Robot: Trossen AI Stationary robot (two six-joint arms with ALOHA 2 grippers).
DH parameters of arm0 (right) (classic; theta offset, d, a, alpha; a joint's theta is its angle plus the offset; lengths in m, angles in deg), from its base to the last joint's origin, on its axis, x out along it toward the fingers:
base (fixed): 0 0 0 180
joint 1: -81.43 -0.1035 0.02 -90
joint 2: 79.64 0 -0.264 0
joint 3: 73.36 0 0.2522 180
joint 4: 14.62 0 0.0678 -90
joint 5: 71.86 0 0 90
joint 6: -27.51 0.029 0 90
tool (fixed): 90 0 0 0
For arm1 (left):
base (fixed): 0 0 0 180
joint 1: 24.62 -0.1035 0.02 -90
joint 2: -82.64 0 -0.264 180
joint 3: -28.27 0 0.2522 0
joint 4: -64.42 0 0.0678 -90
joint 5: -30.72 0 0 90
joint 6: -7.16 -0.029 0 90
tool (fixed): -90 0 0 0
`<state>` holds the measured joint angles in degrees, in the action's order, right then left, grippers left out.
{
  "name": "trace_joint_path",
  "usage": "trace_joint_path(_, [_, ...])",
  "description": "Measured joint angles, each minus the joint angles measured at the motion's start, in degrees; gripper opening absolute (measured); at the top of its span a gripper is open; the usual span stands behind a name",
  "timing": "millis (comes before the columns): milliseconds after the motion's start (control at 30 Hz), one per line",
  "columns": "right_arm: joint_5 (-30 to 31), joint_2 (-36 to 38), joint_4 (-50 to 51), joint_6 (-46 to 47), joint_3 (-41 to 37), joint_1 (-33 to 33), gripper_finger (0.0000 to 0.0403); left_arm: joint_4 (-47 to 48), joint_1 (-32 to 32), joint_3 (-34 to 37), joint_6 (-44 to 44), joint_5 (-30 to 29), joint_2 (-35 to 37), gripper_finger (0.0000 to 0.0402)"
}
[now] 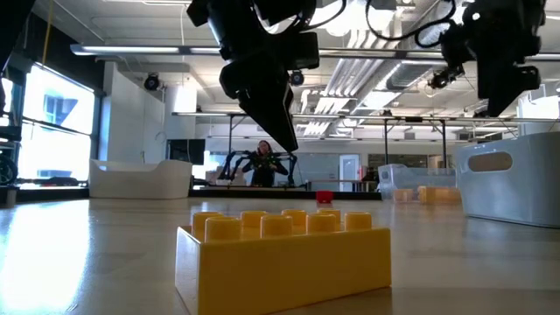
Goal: Sort & place blocks by color
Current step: Put the red game piece into the white bin
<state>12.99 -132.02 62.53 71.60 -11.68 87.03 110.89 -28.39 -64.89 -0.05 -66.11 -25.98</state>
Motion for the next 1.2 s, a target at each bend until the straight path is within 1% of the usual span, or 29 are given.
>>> trace_joint_path(267, [-0.5,1.4,-0.7,13.6,0.0,-15.0,0.0220,0.0,0.0,0.0,0.1,0.0,0.0,0.0223])
trace_joint_path(400, [-0.4,1.0,-3.5,19.6,0.0,-22.5,0.0220,0.0,0.0,0.0,0.1,0.0,0.0,0.0223])
trace_joint_path(667, [1.7,-2.7,-8.9,29.6,0.0,-36.1,0.0220,0.0,0.0,0.0,1.2,0.1,0.0,0.0223])
trace_joint_path(833, [1.6,-6.7,-10.3,33.0,0.0,-42.5,0.0220,0.0,0.0,0.0,1.0,0.1,0.0,0.0223])
trace_joint_path(967, [1.7,-9.6,-13.4,34.9,0.0,-46.7,0.0220,0.0,0.0,0.0,1.1,0.1,0.0,0.0223])
trace_joint_path(1100, [2.1,-12.2,-16.0,37.4,0.0,-49.9,0.0220,0.0,0.0,0.0,1.1,0.0,0.0,0.0223])
trace_joint_path(1200, [3.1,-14.2,-16.3,38.0,0.0,-52.0,0.0220,0.0,0.0,0.0,1.2,0.0,0.0,0.0223])
